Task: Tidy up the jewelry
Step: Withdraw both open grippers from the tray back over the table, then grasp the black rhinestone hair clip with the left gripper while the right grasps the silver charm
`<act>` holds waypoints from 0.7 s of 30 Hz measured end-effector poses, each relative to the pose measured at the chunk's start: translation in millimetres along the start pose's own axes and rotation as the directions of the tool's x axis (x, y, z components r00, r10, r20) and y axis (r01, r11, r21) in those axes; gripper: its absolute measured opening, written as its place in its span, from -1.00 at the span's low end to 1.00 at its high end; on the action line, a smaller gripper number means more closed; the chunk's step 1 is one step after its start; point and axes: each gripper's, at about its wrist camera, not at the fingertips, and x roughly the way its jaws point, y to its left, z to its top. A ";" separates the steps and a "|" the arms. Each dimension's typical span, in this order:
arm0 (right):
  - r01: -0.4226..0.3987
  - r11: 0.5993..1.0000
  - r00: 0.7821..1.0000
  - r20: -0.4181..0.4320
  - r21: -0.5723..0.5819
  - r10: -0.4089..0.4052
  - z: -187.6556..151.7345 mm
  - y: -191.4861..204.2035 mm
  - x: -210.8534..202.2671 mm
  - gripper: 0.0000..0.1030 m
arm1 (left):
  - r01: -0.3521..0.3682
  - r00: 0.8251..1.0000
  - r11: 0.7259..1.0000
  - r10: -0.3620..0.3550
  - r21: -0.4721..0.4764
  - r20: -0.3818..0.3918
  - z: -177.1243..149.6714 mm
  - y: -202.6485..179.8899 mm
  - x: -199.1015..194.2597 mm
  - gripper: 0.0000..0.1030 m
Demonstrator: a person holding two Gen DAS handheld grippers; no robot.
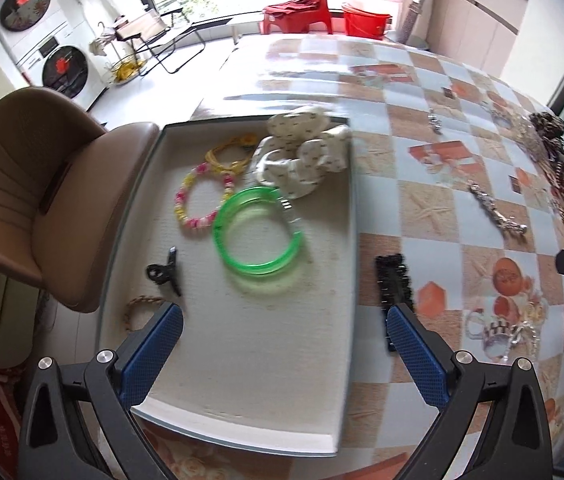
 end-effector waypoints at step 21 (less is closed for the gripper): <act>0.030 0.968 0.997 -0.061 -0.250 -0.047 29.2 -5.8 36.1 0.60 | 0.127 0.991 0.988 -0.122 0.090 -0.061 -5.0 -100.6 17.1 1.00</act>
